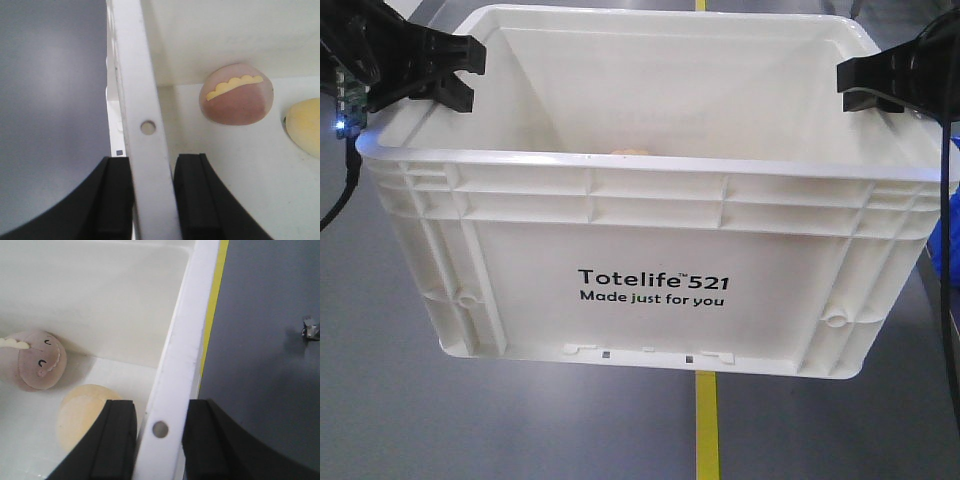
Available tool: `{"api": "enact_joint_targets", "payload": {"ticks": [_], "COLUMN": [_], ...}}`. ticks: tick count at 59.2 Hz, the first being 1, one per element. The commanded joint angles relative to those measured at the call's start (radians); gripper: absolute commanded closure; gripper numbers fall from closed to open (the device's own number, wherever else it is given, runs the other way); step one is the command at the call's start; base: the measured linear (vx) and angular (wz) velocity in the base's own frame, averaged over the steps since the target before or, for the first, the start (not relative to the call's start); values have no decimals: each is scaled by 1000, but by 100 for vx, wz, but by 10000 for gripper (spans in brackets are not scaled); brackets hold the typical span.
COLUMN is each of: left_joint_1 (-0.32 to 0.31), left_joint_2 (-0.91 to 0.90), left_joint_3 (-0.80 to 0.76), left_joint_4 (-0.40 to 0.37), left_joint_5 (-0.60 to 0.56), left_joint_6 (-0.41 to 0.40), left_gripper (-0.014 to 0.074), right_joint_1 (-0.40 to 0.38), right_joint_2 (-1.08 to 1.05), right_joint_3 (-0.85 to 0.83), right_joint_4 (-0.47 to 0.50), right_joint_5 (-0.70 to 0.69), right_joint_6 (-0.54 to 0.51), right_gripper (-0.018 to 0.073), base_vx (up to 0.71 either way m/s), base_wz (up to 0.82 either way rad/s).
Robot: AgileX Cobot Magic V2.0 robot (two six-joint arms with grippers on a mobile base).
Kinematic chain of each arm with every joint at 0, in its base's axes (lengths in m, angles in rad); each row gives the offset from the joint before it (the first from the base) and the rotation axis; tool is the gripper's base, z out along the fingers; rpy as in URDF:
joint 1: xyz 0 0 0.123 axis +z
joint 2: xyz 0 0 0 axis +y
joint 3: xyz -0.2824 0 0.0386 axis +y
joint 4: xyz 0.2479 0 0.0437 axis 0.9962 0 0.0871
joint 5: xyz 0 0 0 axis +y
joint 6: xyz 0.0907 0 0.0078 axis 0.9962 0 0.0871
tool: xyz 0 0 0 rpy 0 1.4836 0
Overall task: Place moving items into box and shelve
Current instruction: 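Keep holding the crate while the base drives along the floor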
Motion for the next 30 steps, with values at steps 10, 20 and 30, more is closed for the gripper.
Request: {"api": "enact_joint_targets", "payload": {"ticks": [10,20,30], "left_joint_1": [-12,-12,-12], "left_joint_2": [-60,-60,-60], "left_joint_3": [-46,-46,-46], "left_joint_4": [-90,-90,-90], "left_joint_5": [-136,-136,-136], "left_joint_6": [14,14,14], "left_gripper": [602,602,602], "right_joint_1": [1,1,1], "right_joint_2": [-34,-34,-34], "right_joint_3": [-42,-42,-42], "right_joint_4": [31,31,31], "right_joint_5": [-115,-115,-115], "right_joint_6": [20,20,20], "right_gripper": [565,565,565], "base_vx": [46,47,47], "base_wz": [-4,-5,-6]}}
